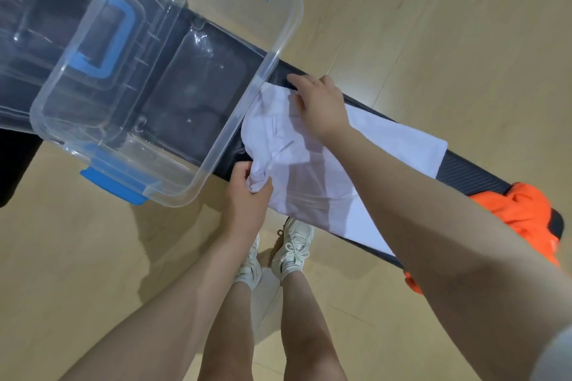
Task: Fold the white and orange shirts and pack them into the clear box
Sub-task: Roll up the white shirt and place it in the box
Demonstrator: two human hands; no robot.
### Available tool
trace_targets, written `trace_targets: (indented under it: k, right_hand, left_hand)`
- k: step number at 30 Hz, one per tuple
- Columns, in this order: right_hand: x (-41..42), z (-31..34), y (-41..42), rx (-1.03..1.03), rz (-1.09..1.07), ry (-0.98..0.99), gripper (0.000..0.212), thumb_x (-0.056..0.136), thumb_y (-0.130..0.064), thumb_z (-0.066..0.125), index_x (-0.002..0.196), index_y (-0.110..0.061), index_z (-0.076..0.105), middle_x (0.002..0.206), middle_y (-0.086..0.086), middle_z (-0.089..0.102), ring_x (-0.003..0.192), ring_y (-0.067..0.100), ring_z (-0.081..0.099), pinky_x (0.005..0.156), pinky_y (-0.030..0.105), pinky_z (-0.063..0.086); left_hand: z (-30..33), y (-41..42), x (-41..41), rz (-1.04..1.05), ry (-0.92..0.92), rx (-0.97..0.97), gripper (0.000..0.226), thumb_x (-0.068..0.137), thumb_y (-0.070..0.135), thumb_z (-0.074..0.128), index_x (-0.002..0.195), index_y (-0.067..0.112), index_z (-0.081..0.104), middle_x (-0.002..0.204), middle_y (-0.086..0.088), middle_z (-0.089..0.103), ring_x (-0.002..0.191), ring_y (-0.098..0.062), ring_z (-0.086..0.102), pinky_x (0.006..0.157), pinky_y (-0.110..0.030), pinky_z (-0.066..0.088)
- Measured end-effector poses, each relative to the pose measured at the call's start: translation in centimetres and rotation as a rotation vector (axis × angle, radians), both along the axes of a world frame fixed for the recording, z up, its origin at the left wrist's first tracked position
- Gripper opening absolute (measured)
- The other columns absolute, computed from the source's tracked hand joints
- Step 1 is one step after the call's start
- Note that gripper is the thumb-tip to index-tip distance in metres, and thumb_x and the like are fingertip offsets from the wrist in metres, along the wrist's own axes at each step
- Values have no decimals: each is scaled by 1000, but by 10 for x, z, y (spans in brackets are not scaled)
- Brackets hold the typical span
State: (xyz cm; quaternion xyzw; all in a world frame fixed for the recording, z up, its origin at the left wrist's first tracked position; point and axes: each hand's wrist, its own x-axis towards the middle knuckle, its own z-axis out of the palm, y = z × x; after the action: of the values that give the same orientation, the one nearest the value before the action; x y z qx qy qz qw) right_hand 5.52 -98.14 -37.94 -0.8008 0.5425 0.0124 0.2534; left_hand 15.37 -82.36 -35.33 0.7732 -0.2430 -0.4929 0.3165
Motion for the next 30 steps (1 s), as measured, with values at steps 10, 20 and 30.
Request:
trace_targets:
  k: [10,20,30]
  right_hand:
    - [11,37,-16,364,-238,-375,21,79,0,53,83,-15,68,80,-4,49,89,15,50,72,31,45]
    - [-98,72,-1,630,-409,-476,31,78,12,45,90,-4,69,63,-9,64,51,0,50,54,14,40]
    - [-121,23,27,532,-633,-432,21,85,-8,49,72,-24,54,56,-4,47,48,15,41,46,22,36]
  left_hand:
    - [40,3,6,57,88,21,14,94,5,49,92,-7,57,81,-12,50,76,-17,45,62,-11,40]
    - [29,30,-17,-635,-357,-308,54,76,-13,49,127,5,55,132,-8,55,122,-13,45,105,-29,37]
    - [-1,33,-64,-1216,-718,-350,65,62,-2,29,121,6,57,124,-9,62,113,-25,61,91,-39,49]
